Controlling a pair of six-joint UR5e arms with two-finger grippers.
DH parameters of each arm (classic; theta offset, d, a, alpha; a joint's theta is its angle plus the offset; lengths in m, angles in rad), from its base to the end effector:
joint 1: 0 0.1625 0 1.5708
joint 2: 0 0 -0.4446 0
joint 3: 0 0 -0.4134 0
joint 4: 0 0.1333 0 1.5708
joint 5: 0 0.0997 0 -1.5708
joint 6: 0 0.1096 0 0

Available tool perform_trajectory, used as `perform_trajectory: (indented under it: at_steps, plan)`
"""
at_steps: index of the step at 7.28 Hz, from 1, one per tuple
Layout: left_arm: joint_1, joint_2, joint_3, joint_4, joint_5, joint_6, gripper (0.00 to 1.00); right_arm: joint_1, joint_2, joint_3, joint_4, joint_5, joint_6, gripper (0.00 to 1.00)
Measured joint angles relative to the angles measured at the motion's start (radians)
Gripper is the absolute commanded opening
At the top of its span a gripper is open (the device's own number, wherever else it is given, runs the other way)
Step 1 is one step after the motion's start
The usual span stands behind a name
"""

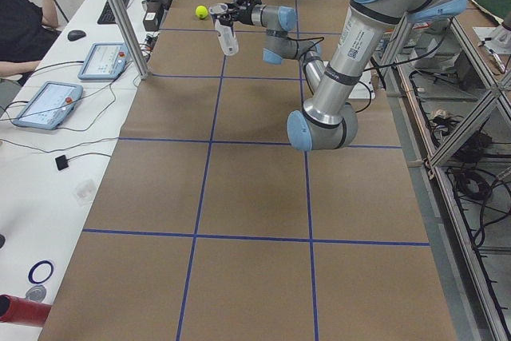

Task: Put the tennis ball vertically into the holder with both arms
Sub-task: 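Rotate the can upright with the left gripper and lower it onto the table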

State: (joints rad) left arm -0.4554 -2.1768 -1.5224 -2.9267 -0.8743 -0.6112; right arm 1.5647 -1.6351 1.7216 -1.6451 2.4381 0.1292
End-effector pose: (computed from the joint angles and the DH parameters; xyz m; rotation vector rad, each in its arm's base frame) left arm 0.4939 -0.4686 0.1870 1.5077 1.0599 -0.3137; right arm 0.0468 -0.4841 0.6401 -0.0473 -0.8665 0.1100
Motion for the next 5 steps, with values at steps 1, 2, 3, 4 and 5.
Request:
perform_trajectory:
  at_steps: [1,2,3,4,5]
  plan:
    - [0.011,0.001,0.032,-0.037,0.009,0.024,0.12,0.0,0.0,0.003,-0.001,0.001,0.001,0.99]
    - [0.029,0.001,0.053,-0.05,0.013,0.049,0.12,0.0,0.0,0.005,-0.002,0.001,0.001,0.99]
    - [0.051,-0.001,0.075,-0.055,0.014,0.061,0.12,0.0,-0.001,0.005,-0.003,0.001,0.0,0.99]
    - [0.07,-0.005,0.095,-0.056,0.015,0.066,0.12,0.0,-0.002,0.005,-0.003,0.001,0.001,0.99]
    - [0.081,-0.008,0.105,-0.057,0.015,0.067,0.12,0.0,-0.003,0.004,-0.003,0.001,0.0,0.99]
